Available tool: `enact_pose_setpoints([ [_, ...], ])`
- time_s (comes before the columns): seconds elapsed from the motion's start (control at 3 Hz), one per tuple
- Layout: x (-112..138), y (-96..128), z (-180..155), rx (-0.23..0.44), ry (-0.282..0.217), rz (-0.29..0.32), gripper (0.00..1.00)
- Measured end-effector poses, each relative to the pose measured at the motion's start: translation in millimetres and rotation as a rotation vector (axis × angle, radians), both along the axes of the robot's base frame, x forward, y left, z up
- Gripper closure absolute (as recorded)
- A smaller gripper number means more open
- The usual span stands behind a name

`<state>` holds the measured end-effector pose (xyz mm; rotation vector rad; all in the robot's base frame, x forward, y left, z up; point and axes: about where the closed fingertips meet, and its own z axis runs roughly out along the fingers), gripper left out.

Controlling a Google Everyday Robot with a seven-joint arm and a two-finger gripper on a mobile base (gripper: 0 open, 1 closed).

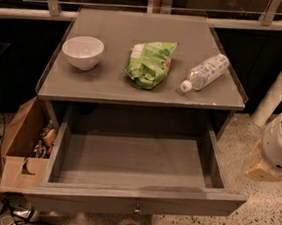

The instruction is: Close top drawer

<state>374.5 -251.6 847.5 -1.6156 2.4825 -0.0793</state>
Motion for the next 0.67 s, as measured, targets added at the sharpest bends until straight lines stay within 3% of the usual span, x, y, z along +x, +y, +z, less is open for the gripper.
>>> enact_pose_setpoints([
  [0.67,-6,5,-14,0.009,0.019,0.001,1.0],
])
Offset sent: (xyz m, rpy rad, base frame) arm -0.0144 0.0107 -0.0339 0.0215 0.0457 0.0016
